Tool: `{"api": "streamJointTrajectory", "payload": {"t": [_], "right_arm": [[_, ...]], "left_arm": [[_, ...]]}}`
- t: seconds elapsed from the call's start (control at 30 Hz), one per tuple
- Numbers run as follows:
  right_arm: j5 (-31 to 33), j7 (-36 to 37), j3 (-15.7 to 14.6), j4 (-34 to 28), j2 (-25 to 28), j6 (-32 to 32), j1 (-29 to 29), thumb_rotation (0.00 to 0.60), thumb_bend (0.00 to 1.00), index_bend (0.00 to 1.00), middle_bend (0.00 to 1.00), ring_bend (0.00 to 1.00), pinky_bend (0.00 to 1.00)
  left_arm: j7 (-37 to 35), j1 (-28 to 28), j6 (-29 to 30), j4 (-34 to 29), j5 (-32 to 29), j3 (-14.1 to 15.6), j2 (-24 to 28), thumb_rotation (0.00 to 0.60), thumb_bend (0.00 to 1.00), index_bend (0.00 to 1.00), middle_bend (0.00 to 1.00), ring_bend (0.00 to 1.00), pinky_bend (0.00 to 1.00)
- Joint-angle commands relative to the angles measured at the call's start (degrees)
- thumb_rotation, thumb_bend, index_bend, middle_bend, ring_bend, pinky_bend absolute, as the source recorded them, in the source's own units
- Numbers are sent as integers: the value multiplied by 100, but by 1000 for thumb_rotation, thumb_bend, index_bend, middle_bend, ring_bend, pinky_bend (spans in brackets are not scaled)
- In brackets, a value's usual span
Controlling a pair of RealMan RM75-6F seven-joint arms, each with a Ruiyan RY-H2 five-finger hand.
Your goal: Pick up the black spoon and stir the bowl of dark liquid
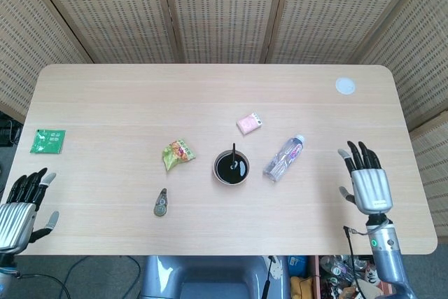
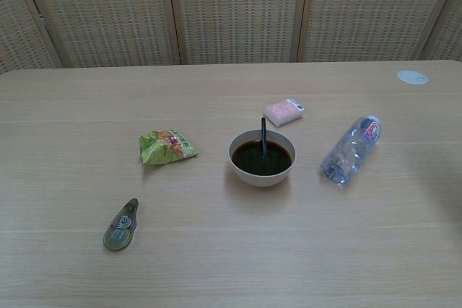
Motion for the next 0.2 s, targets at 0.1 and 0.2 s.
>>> {"api": "streamJointTrajectory", "payload": {"t": [0.1, 0.2], "right_arm": [[-143, -106, -203, -276, 161, 304, -408, 600, 241, 209, 176, 63, 202], [-170, -181, -236, -394, 238, 375, -550, 600, 240, 209, 177, 63, 202]], "left_arm": [[43, 72, 58, -45, 75, 69, 2, 600, 406, 0, 0, 0, 0], [101, 88, 67, -49, 113, 86, -3, 600, 407, 0, 0, 0, 0]]}}
